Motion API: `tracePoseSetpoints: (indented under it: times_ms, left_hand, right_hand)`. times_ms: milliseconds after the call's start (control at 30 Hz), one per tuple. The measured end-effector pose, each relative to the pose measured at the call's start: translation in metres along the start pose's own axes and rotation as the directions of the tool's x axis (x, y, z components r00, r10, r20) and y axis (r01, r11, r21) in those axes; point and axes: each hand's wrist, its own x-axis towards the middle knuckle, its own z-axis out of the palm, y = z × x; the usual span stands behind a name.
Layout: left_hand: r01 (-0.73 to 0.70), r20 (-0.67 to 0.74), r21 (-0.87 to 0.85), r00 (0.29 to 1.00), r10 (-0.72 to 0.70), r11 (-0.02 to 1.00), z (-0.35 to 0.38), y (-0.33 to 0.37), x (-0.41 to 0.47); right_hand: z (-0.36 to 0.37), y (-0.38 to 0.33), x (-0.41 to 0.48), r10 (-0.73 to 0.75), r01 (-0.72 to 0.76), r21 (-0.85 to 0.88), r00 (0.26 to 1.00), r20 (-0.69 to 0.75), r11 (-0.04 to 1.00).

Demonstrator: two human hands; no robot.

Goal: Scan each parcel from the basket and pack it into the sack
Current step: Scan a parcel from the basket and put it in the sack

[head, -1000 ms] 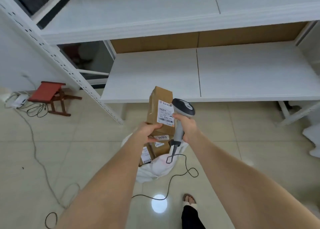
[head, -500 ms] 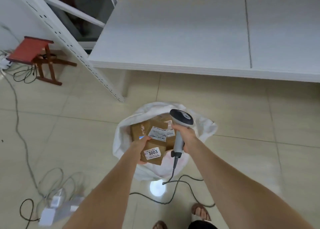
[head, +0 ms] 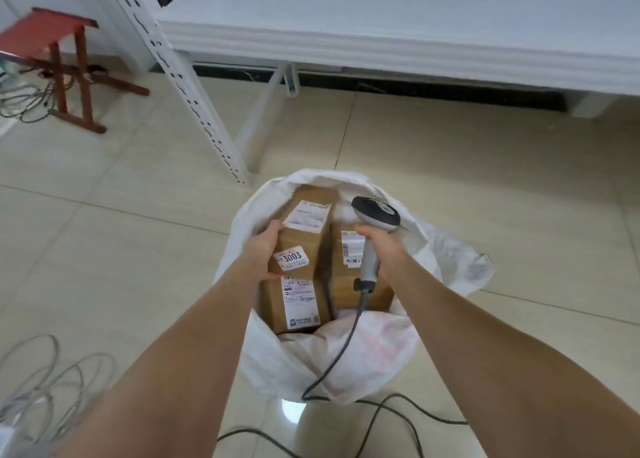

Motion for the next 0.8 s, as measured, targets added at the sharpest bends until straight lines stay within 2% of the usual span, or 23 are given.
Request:
tracePoseSetpoints:
  times_ms: [67, 100, 167, 267, 300, 367, 433, 533, 600, 800]
  left_hand:
    - [0.004, 0.023, 0.212, 1.000, -0.009, 0.977, 0.003, -0.017, 0.014]
    - [0.023, 0.058, 0.265, 0.998, -0.039, 0.964, 0.005, -0.024, 0.020]
    - [-0.009, 0.131, 0.300, 0.991, -0.032, 0.954, 0.012, -0.030, 0.026]
    - [-0.188, 0.170, 0.383, 0.977, 0.131, 0.905, 0.029, -0.029, 0.031]
    - [-0.214, 0.196, 0.408, 0.970, 0.144, 0.888, 0.037, -0.031, 0.032]
    - [-0.175, 0.275, 0.453, 0.960, 0.049, 0.874, 0.052, -0.040, 0.032]
    - [-0.119, 0.332, 0.460, 0.942, -0.046, 0.880, 0.066, -0.051, 0.034]
    - [-0.165, 0.372, 0.407, 0.928, 0.001, 0.898, 0.090, -0.063, 0.041]
    - [-0.237, 0.378, 0.469, 0.924, 0.049, 0.851, 0.098, -0.070, 0.041]
    - [-0.253, 0.356, 0.751, 0.933, -0.051, 0.610, 0.076, -0.073, 0.051]
  right_hand:
    - [-0.001, 0.004, 0.013, -0.004, 0.004, 0.005, 1.000, -0.002, 1.000]
    - [-0.002, 0.007, 0.018, -0.001, 0.001, 0.003, 1.000, -0.003, 1.000]
    - [-0.005, 0.011, 0.026, 0.004, -0.004, -0.023, 1.000, 0.001, 1.000]
    - [-0.007, 0.016, 0.033, -0.016, 0.016, -0.079, 1.000, 0.005, 0.997]
    - [-0.008, 0.017, 0.036, -0.025, 0.024, -0.086, 1.000, -0.005, 0.996]
    - [-0.010, 0.018, 0.041, -0.039, 0.037, -0.118, 0.999, -0.017, 0.992]
    - [-0.014, 0.020, 0.046, -0.053, 0.058, -0.186, 0.998, 0.034, 0.981]
    - [-0.020, 0.025, 0.049, -0.054, 0.068, -0.261, 0.997, 0.062, 0.963]
    - [-0.025, 0.031, 0.052, -0.036, 0.054, -0.289, 0.997, 0.066, 0.956]
    - [-0.028, 0.043, 0.055, 0.030, 0.027, -0.395, 0.990, 0.138, 0.918]
